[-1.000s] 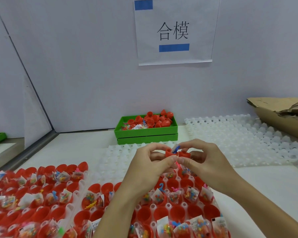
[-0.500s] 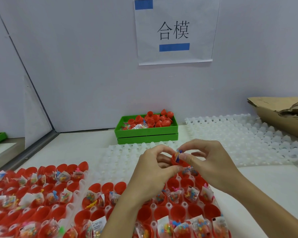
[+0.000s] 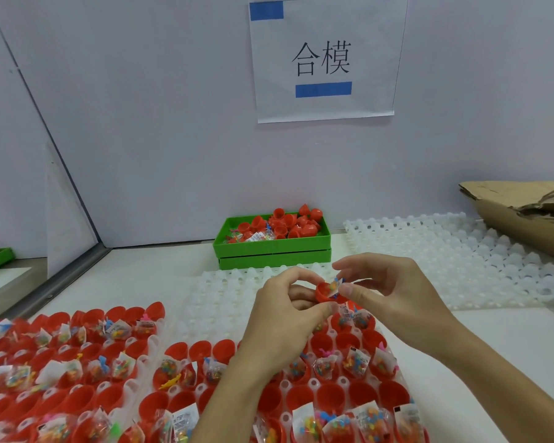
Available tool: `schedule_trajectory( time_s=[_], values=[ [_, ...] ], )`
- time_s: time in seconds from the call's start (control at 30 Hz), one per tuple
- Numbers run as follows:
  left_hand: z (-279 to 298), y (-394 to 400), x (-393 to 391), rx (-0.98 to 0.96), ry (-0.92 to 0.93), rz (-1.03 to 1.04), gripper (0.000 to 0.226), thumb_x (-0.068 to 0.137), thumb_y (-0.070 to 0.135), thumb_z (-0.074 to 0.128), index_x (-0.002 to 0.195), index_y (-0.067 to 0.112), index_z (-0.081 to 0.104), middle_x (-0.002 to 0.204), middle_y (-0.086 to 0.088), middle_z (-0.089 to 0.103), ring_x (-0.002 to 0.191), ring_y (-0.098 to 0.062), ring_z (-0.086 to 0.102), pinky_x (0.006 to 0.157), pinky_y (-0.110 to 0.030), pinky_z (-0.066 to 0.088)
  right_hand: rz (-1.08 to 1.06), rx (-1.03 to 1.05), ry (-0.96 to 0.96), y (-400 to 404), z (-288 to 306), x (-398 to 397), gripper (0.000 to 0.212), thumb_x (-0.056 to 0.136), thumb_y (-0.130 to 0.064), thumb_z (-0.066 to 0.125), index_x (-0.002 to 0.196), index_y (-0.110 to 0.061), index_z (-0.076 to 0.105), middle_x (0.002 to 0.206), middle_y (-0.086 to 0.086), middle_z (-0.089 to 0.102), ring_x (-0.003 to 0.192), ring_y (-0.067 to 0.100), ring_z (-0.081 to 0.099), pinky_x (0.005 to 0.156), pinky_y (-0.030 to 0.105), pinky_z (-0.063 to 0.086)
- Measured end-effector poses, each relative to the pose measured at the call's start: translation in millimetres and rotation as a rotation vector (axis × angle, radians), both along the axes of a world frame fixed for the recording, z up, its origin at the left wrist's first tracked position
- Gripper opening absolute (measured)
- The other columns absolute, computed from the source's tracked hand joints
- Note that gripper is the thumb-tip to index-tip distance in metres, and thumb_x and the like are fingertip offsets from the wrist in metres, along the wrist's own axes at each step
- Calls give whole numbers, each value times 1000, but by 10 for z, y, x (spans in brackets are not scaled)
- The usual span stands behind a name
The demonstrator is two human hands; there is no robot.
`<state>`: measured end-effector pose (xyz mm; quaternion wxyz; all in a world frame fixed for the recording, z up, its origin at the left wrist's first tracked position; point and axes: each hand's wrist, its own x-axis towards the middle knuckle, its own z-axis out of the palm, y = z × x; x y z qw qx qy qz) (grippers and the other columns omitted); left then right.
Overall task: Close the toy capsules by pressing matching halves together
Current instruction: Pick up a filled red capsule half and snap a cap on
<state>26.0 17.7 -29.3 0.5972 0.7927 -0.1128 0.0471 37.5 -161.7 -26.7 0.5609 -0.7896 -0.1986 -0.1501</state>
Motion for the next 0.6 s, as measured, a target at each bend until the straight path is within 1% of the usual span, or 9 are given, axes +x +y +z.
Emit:
schedule_trajectory(
  time_s=[0.17,0.23,0.3,0.37,0.43,0.6],
  values=[
    [-18,-36,-4,41,-38,27,27,80,15,81,99,27,66,85,3,75,79,-6,73,74,-21,59,-67,-132,-79,19,19,-16,27,78,-16,80,96,-35,73,86,-22,71,85,4,67,73,25,51],
    [-23,-41,-4,37,-38,30,27,80,15,81,99,27,66,86,2,75,80,-7,73,75,-22,59,-73,-118,-88,30,28,-19,30,77,-11,80,93,-35,73,86,-21,72,81,6,67,70,28,54],
    [-27,-48,-9,32,-37,28,27,80,14,81,98,27,66,86,1,75,80,-7,73,74,-21,59,-49,-71,-75,44,27,-25,33,78,-3,79,91,-32,73,86,-16,73,75,8,69,70,28,57],
    [-29,-54,-15,35,-38,29,27,80,13,80,97,28,66,85,2,75,79,-6,73,71,-19,58,-31,-58,-66,48,23,-31,35,79,2,76,90,-31,73,85,-12,74,72,9,70,72,25,58],
    [-30,-53,-12,35,-40,32,27,80,13,81,98,27,66,84,2,74,78,-6,73,70,-17,58,-29,-67,-65,40,27,-34,36,80,4,75,90,-31,73,85,-12,75,72,8,71,73,22,58],
    [-39,-58,-12,67,-53,39,27,80,14,81,97,28,66,85,4,74,79,-4,72,69,-17,57,-73,-96,-89,52,49,-50,38,77,4,77,85,-33,74,82,-14,75,73,4,71,76,19,58]
  ],
)
